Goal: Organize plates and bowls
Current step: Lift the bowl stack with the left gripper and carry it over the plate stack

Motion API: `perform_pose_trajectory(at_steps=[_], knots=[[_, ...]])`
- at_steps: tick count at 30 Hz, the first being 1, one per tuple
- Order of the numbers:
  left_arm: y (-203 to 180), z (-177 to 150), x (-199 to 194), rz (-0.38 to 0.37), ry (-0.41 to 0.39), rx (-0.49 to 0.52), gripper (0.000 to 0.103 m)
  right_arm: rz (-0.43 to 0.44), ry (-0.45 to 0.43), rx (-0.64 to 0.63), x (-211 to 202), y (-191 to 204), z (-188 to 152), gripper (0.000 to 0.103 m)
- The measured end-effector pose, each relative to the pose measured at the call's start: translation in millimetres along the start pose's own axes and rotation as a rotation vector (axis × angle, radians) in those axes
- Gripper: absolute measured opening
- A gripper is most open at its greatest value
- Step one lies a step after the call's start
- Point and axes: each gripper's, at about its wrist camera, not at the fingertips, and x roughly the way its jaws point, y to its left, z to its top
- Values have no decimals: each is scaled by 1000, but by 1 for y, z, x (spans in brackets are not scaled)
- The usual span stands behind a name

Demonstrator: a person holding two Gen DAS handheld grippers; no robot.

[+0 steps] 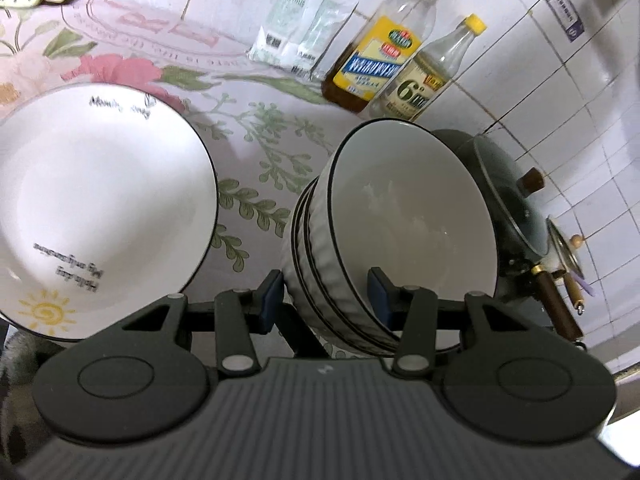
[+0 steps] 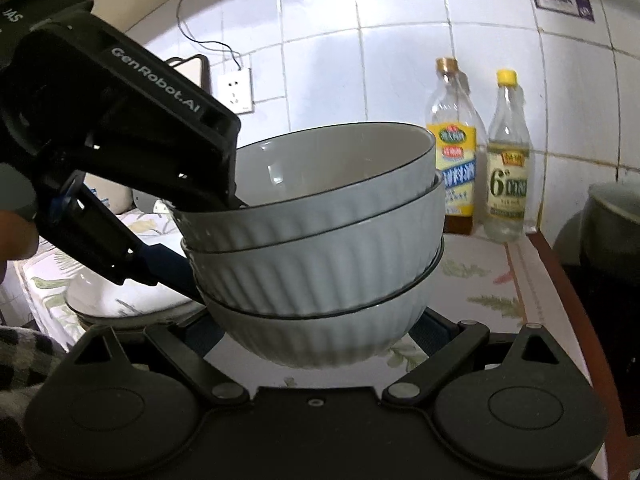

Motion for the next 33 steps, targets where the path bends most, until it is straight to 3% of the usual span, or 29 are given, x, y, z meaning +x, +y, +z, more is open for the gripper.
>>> perform_pose_trajectory(at_steps=[10, 21, 33], knots=[[2, 14, -49, -6, -47, 26, 44, 12, -49, -27, -7, 31, 35, 99], [11, 27, -94, 49, -75, 36, 44, 88, -84, -42, -2, 60, 61, 99], [41, 29, -115, 78, -84, -13, 44, 135, -42, -59, 11, 93, 68, 99]])
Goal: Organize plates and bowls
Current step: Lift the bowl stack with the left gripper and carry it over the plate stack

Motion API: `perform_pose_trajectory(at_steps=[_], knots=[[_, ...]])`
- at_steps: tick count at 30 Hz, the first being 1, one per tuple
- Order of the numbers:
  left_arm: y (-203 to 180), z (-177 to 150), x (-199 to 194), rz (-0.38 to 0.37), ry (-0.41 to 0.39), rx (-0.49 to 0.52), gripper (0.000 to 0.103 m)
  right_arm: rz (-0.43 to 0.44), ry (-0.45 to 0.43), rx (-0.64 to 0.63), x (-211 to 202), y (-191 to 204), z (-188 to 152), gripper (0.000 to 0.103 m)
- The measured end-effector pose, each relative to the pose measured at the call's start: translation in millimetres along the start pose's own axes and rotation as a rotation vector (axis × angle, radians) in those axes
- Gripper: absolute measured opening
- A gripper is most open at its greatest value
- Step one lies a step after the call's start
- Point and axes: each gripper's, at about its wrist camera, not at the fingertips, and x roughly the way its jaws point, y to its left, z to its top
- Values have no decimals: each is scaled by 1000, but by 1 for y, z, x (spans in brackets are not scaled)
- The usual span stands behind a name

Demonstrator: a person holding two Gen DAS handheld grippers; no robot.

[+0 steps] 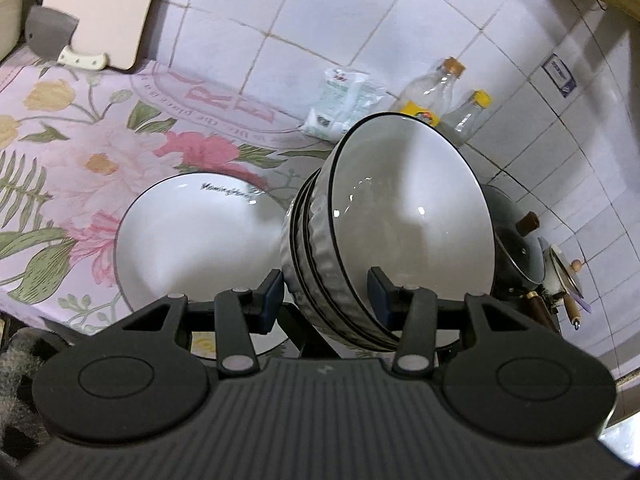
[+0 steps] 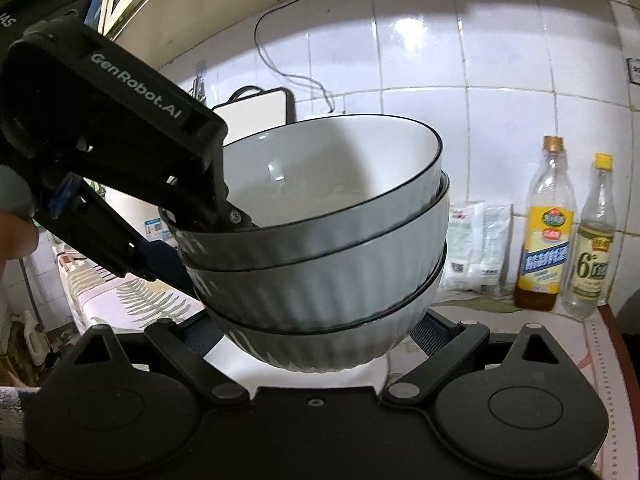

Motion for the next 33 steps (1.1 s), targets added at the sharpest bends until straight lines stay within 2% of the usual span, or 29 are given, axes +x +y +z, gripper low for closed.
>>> perform_pose_trajectory(at_steps=[10, 33], knots=[[32, 5, 8, 25, 16, -21, 44, 29, 47, -1, 25, 19, -7, 99], [75, 5, 47, 54, 68, -69, 44, 61, 196, 1, 76, 23, -27, 99]])
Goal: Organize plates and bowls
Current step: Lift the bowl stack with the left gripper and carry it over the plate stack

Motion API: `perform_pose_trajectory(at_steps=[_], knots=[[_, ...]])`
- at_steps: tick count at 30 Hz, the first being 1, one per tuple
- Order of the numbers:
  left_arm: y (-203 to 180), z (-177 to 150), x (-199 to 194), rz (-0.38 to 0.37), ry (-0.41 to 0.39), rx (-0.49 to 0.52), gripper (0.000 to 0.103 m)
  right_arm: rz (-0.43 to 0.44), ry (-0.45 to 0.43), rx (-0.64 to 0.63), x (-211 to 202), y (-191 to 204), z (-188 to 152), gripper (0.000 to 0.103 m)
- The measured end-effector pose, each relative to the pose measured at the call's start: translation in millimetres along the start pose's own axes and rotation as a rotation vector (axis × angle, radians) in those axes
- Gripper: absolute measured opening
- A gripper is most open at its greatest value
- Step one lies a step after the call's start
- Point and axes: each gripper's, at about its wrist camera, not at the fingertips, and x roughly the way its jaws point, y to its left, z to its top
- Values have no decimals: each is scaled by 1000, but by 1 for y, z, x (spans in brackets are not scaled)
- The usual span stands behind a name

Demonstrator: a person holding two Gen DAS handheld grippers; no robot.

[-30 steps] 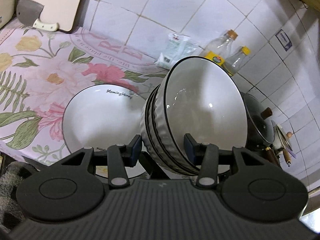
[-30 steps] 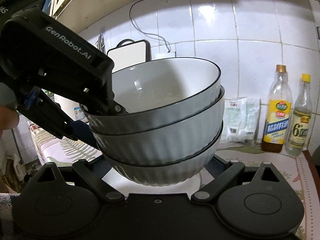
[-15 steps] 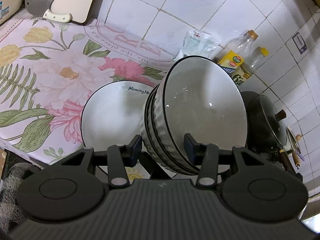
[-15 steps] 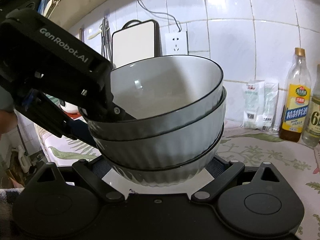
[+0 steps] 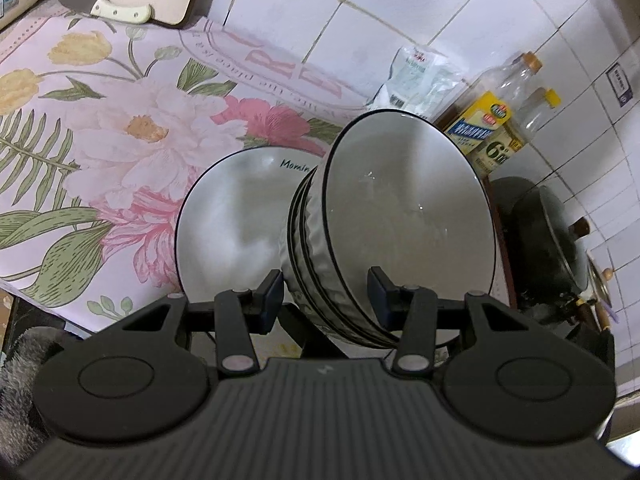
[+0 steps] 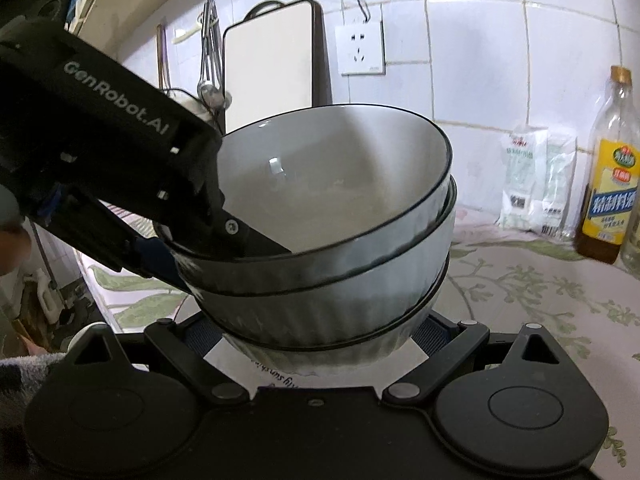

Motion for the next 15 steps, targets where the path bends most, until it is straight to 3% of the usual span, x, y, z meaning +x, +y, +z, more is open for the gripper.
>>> perform_pose_trajectory(at_steps=[15], knots=[[18, 6, 19, 4, 31, -46, 44, -16, 60, 8, 25, 3, -6, 99]])
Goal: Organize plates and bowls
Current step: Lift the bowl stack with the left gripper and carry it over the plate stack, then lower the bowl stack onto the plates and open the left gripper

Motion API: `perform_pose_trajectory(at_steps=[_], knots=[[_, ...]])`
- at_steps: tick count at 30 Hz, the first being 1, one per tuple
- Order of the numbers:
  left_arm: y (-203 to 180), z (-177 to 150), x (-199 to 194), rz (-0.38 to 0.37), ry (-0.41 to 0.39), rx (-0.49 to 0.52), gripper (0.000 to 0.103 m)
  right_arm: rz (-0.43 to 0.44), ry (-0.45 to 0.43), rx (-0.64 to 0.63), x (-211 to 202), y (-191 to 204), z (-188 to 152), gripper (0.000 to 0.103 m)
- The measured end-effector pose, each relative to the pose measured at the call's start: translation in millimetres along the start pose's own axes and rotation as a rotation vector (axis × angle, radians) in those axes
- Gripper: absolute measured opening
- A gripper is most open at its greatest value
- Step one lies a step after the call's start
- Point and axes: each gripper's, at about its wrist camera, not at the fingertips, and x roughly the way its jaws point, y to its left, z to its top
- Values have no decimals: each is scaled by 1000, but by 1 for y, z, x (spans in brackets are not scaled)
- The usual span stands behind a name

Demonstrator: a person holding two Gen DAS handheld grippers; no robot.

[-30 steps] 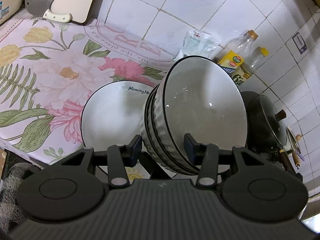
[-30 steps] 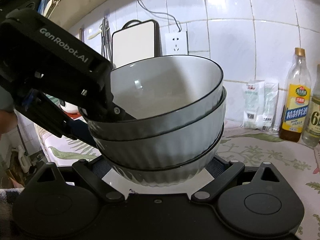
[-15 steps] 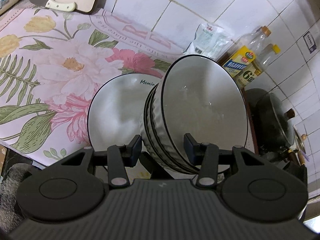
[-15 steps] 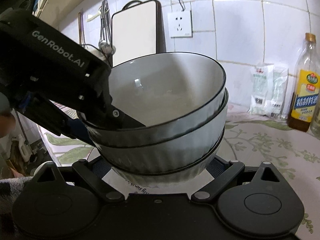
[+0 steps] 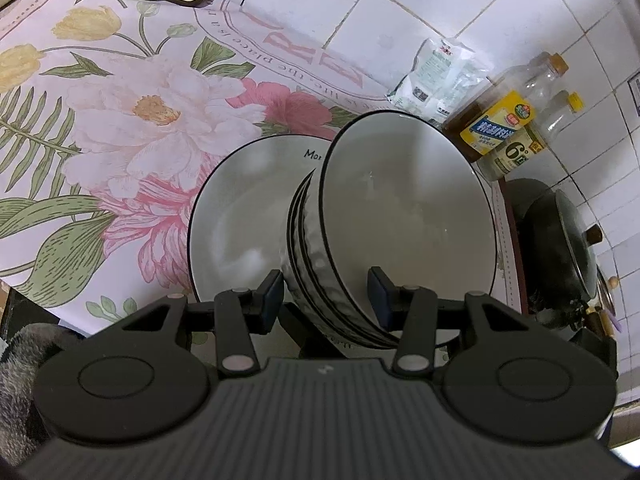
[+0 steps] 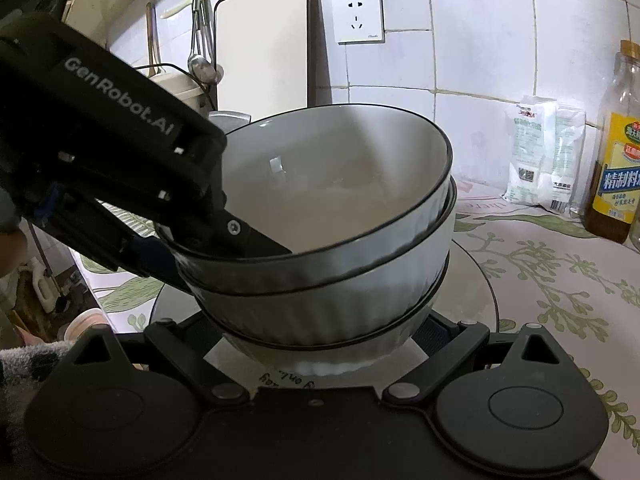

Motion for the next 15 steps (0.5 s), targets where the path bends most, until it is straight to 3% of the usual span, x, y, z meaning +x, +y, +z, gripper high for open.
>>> perform_pose_trajectory(at_steps=[15], knots=[[-4, 5, 6, 38, -11, 1, 43, -3, -13, 65, 7, -7, 2, 99]])
